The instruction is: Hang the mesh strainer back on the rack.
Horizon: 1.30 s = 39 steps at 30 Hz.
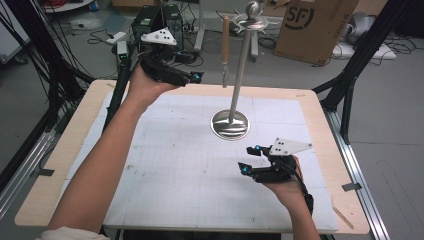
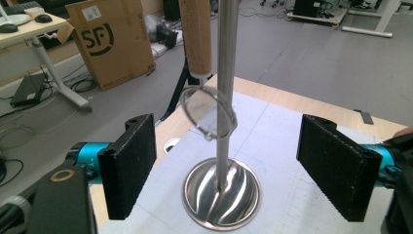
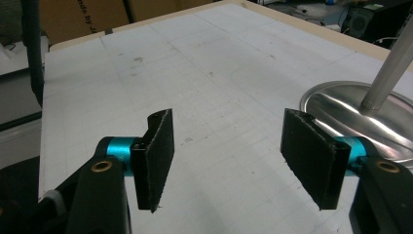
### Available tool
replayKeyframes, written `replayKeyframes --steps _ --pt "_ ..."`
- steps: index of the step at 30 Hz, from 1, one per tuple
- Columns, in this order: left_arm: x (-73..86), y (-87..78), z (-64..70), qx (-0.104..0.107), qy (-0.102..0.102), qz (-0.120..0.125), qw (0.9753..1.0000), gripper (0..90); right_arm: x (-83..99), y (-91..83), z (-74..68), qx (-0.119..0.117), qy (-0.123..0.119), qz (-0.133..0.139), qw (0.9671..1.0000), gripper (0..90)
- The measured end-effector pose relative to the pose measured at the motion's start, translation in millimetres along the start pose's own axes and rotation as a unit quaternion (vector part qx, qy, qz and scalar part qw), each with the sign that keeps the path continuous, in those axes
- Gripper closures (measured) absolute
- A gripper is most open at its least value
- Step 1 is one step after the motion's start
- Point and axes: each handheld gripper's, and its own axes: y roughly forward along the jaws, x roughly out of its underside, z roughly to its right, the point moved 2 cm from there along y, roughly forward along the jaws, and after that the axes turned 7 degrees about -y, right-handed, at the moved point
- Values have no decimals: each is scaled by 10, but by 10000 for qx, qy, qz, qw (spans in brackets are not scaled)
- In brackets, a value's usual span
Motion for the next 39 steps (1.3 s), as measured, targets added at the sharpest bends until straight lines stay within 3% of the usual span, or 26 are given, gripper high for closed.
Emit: replayKeyframes --steps 18,23,39 --pt "450 -254 95 -10 -142 159 9998 216 11 -5 31 12 72 5 10000 365" --pt "547 -319 124 -75 -63 133 9999 214 8 2 32 38 58 -2 10000 365" --pt "882 -426 205 161 -125 106 9997 193 5 16 43 42 39 6 10000 366"
